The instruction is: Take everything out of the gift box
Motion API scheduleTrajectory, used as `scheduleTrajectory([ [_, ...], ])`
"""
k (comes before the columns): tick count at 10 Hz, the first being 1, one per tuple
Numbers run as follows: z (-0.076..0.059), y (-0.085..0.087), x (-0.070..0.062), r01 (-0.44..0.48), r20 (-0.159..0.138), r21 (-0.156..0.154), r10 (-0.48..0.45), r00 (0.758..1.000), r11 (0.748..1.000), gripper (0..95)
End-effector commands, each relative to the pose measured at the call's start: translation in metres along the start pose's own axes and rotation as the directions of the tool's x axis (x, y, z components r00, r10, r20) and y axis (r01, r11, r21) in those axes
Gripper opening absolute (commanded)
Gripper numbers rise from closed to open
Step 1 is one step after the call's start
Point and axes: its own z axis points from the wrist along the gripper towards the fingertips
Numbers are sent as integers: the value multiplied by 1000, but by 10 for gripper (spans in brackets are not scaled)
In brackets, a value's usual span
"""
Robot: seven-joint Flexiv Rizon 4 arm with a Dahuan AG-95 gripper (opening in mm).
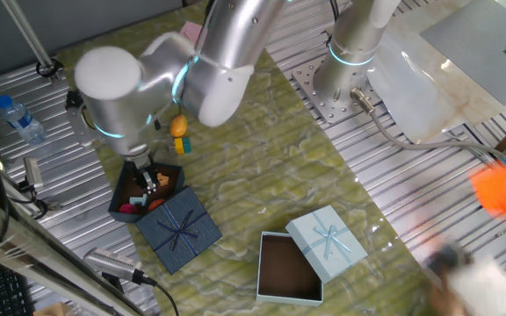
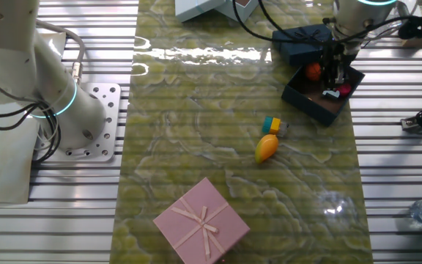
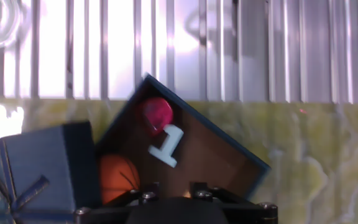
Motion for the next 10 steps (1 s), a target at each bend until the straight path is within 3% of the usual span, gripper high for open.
scheduleTrajectory([
  [1, 1, 4, -1, -1, -6, -10, 1, 1000, 1000, 190],
  [7, 17, 7, -11, -11, 12, -6, 11, 1000, 1000, 190],
  [10, 20, 11, -23, -34, 24, -5, 34, 999, 999, 190],
])
